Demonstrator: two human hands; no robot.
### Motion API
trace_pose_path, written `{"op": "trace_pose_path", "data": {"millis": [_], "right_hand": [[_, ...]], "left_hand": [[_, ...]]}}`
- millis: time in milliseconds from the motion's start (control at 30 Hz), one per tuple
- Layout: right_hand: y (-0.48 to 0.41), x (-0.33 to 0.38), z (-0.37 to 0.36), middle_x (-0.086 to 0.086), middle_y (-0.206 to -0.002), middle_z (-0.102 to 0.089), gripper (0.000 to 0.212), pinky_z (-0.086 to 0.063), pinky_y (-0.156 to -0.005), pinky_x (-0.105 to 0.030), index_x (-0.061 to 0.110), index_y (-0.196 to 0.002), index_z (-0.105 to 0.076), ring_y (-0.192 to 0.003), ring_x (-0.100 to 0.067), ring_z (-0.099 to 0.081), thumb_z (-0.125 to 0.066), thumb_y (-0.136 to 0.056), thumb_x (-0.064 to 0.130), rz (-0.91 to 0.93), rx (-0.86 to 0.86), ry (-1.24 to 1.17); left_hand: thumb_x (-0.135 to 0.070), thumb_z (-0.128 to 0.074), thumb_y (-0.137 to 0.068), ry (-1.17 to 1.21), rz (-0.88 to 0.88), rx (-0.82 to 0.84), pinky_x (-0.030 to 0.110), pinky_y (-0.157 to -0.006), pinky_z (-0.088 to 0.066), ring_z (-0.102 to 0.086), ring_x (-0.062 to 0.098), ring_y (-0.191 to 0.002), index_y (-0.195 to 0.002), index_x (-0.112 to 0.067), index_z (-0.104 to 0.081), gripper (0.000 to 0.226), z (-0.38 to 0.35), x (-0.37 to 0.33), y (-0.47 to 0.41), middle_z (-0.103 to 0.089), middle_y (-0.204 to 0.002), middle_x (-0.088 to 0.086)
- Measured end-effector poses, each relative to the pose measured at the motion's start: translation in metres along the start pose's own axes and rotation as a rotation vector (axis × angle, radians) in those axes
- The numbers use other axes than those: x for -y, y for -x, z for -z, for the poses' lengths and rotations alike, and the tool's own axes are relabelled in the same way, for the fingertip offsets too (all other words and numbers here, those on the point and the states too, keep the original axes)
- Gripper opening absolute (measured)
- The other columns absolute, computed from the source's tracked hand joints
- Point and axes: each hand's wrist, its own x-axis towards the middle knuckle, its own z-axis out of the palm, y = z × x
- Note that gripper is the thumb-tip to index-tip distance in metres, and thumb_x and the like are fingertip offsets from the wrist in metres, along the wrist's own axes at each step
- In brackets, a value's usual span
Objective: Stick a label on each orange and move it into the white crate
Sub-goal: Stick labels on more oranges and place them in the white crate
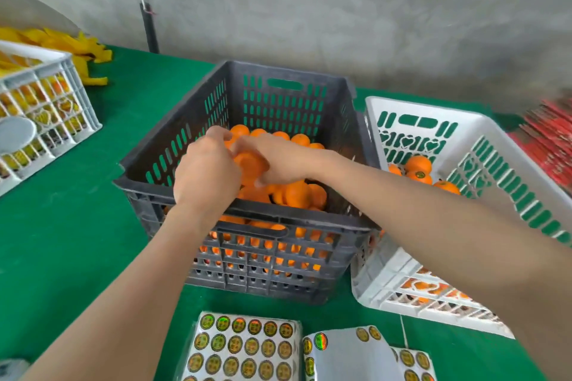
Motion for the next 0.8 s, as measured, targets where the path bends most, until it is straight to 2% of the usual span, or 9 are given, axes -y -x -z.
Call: {"op": "trace_pose_path", "data": {"millis": [67,167,233,300,367,433,500,633,800], "right_hand": [[0.034,-0.007,0.023,0.007,-0.128,-0.042,0.066,-0.04,-0.091,-0.017,0.02,-0.133,-0.04,-0.115,-0.011,-0.043,-0.073,-0.076,0.01,0.035,-0.046,-0.218],[0.1,-0.018,0.046,0.011,-0.134,-0.036,0.073,-0.041,-0.103,-0.034,0.025,-0.134,-0.036,-0.126,-0.009,-0.038,-0.075,-0.075,0.004,-0.026,-0.165,-0.488],[0.143,-0.018,0.049,0.009,-0.133,-0.041,0.073,-0.046,-0.099,-0.037,0.034,-0.126,-0.04,-0.125,-0.012,-0.044,-0.078,-0.07,0.005,-0.039,-0.2,-0.629],[0.184,-0.013,0.047,0.01,-0.13,-0.044,0.073,-0.05,-0.09,-0.028,0.037,-0.122,-0.043,-0.12,-0.008,-0.05,-0.077,-0.065,0.006,-0.045,-0.23,-0.737],[0.217,-0.01,0.04,0.008,-0.129,-0.045,0.074,-0.049,-0.085,-0.024,0.034,-0.122,-0.044,-0.117,-0.008,-0.052,-0.076,-0.064,0.002,-0.059,-0.25,-0.831],[0.246,-0.008,0.026,0.003,-0.128,-0.047,0.074,-0.05,-0.086,-0.029,0.029,-0.122,-0.045,-0.117,-0.014,-0.054,-0.074,-0.063,-0.004,-0.09,-0.266,-0.924],[0.269,-0.009,0.01,-0.002,-0.127,-0.049,0.075,-0.051,-0.09,-0.039,0.025,-0.122,-0.045,-0.115,-0.02,-0.055,-0.072,-0.06,-0.009,-0.131,-0.269,-1.036],[0.302,-0.018,-0.022,-0.008,-0.124,-0.054,0.08,-0.049,-0.095,-0.047,0.021,-0.121,-0.052,-0.112,-0.03,-0.057,-0.086,-0.05,0.007,-0.242,-0.251,-1.28],[0.323,-0.029,-0.06,-0.022,-0.104,-0.067,0.08,-0.059,-0.072,-0.038,0.009,-0.127,-0.049,-0.082,-0.034,-0.069,-0.081,-0.064,0.044,-0.55,-0.088,-1.604]], "left_hand": [[-0.001,-0.045,-0.086,0.001,0.0,0.008,0.044,-0.071,-0.054,-0.062,0.032,-0.09,-0.124,-0.016,-0.053,0.042,0.001,0.002,0.0,-0.068,-0.102,0.012],[-0.006,-0.045,-0.09,0.052,-0.038,-0.017,0.046,-0.074,-0.054,-0.062,0.034,-0.088,-0.121,-0.015,-0.056,0.034,0.002,0.003,0.004,-0.068,-0.102,0.015],[-0.008,-0.049,-0.09,0.089,-0.108,-0.067,0.041,-0.073,-0.052,-0.062,0.035,-0.085,-0.118,-0.012,-0.059,0.03,0.005,0.0,0.01,-0.069,-0.101,0.016],[-0.007,-0.054,-0.089,0.126,-0.161,-0.096,0.041,-0.078,-0.048,-0.062,0.035,-0.086,-0.115,-0.009,-0.062,0.027,0.007,-0.004,0.014,-0.069,-0.099,0.018],[-0.005,-0.056,-0.089,0.195,-0.19,-0.098,0.033,-0.08,-0.045,-0.06,0.023,-0.08,-0.113,-0.006,-0.063,0.025,0.006,-0.013,0.024,-0.068,-0.096,0.014],[-0.003,-0.056,-0.089,0.269,-0.27,-0.057,0.014,-0.074,-0.042,-0.055,0.002,-0.072,-0.111,-0.005,-0.063,0.023,0.002,-0.031,0.047,-0.065,-0.091,0.006],[-0.002,-0.058,-0.089,0.363,-0.39,0.032,-0.001,-0.069,-0.04,-0.055,0.0,-0.074,-0.108,-0.011,-0.063,0.022,-0.004,-0.051,0.08,-0.062,-0.087,-0.004],[-0.004,-0.056,-0.09,0.523,-0.5,0.297,0.007,-0.07,-0.049,-0.063,0.003,-0.081,-0.103,-0.03,-0.059,0.03,-0.018,-0.079,0.138,-0.062,-0.092,-0.019],[0.001,-0.049,-0.093,0.567,-0.425,0.667,0.014,-0.07,-0.05,-0.064,0.005,-0.084,-0.104,-0.021,-0.063,0.028,-0.046,-0.085,0.175,-0.067,-0.095,-0.01]]}}
